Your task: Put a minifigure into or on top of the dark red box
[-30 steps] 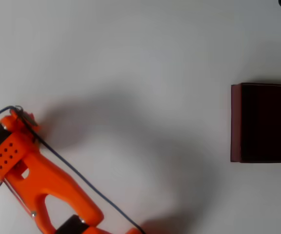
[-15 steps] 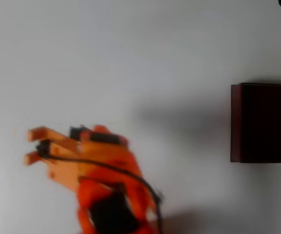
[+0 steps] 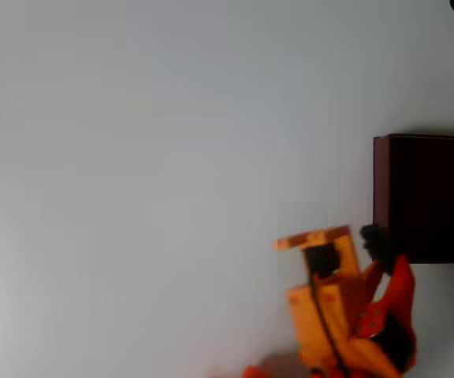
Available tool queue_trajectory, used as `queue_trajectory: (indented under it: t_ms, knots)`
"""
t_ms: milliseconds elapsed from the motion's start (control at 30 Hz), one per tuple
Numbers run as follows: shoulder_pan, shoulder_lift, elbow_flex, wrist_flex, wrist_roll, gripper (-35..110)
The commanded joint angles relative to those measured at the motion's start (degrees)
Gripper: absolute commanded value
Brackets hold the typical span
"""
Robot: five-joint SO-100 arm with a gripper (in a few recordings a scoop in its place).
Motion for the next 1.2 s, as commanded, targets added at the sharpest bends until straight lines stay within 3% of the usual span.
queue_trajectory:
  t_ms: [0, 167, 333, 500, 633, 867, 1033, 1167]
  knots:
    - [5.4, -17.3, -4.0, -11.4, -1.1, 1]
    - [11.6, -43.4, -17.6, -17.8, -3.4, 0]
    - [13.5, -63.6, -30.3, -16.7, -3.8, 6]
    - [12.3, -68.3, -33.2, -14.2, -6.2, 15]
    - [10.3, -61.6, -28.7, -12.0, -3.8, 17]
    - [-3.6, -32.5, -14.6, -3.3, -13.2, 18]
    - [-26.7, -1.6, -1.4, 1.9, -27.9, 12]
    - [-46.9, 18.6, 6.2, 10.2, -30.0, 9]
